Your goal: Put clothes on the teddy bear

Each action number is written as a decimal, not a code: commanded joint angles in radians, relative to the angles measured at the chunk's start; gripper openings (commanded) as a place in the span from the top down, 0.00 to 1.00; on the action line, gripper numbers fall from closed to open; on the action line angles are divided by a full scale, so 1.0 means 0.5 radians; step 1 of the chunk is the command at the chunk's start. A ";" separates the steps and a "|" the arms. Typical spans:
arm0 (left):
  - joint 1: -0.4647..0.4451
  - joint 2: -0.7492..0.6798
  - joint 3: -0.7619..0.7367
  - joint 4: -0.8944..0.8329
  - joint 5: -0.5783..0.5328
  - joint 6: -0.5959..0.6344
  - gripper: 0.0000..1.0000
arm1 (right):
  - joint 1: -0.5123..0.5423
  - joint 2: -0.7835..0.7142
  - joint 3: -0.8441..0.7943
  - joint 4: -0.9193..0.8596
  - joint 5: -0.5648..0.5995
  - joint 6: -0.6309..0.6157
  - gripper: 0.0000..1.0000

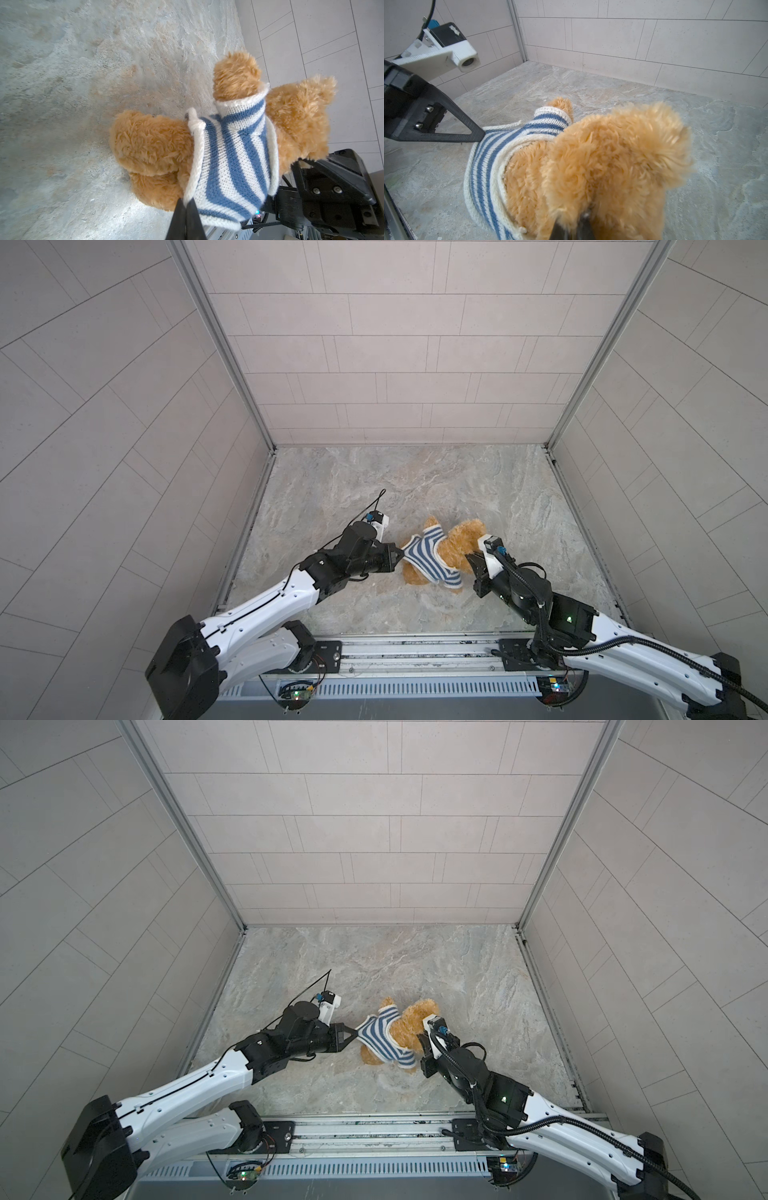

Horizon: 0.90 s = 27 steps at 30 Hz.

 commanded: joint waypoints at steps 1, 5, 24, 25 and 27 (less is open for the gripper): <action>0.027 0.057 -0.067 -0.029 -0.034 0.000 1.00 | -0.005 -0.018 0.018 0.071 0.139 0.020 1.00; 0.016 0.098 -0.061 0.033 0.030 0.022 1.00 | -0.005 0.018 0.023 0.130 0.061 -0.027 1.00; -0.059 0.069 0.014 -0.059 -0.058 0.176 0.87 | -0.011 0.096 0.084 0.164 0.038 -0.107 1.00; -0.058 0.058 0.012 -0.068 -0.061 0.183 0.85 | -0.011 0.098 0.087 0.170 0.036 -0.116 1.00; -0.057 0.013 0.021 -0.122 -0.080 0.223 0.82 | -0.017 0.110 0.096 0.175 0.011 -0.151 1.00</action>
